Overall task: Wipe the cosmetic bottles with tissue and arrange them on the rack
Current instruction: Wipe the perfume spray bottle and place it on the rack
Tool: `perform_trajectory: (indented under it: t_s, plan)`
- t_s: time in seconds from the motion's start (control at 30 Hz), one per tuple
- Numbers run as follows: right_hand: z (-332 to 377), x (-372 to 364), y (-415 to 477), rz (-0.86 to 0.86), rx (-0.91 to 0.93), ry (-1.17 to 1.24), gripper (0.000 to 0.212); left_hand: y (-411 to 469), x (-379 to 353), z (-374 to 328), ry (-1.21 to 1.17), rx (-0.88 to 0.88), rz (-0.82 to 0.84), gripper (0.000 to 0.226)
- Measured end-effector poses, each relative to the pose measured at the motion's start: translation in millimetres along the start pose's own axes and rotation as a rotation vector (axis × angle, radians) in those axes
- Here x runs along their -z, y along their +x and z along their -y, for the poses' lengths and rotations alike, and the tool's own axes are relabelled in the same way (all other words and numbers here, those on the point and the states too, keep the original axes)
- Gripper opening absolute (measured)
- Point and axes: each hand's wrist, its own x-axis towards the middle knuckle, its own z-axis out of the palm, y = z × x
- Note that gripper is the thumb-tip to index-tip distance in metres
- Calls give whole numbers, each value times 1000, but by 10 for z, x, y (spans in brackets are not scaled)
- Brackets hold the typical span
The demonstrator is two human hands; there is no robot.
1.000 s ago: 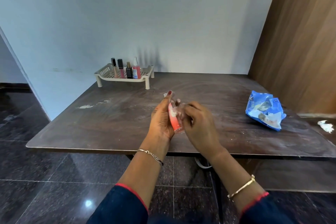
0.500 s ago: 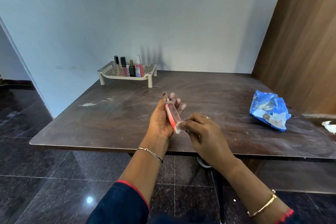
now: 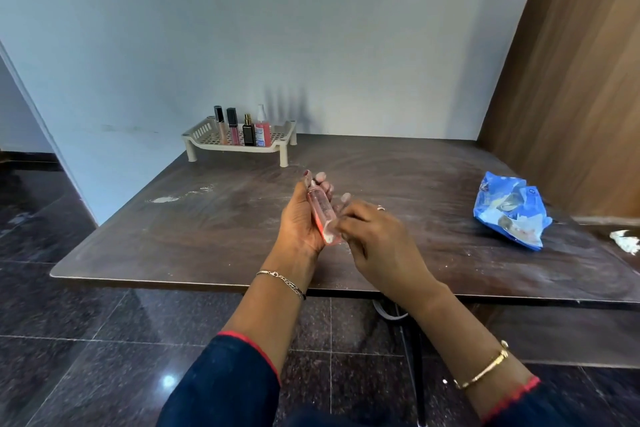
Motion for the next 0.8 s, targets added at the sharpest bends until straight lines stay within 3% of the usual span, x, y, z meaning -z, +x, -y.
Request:
perform_trajectory:
  t_s: [0.13, 0.33, 0.6, 0.8]
  plan:
    - [-49, 33, -53, 61, 11, -44, 27, 11, -1, 45, -20, 21, 54, 29]
    - [-45, 37, 219, 11, -47, -78, 23, 14, -24, 111, 15, 147, 154, 23]
    - [-38, 17, -115, 23, 85, -20, 25, 7, 60, 60, -76, 106, 92, 34]
    - [-178, -47, 107, -161, -129, 96, 18, -91, -31, 153, -86, 203, 226, 30]
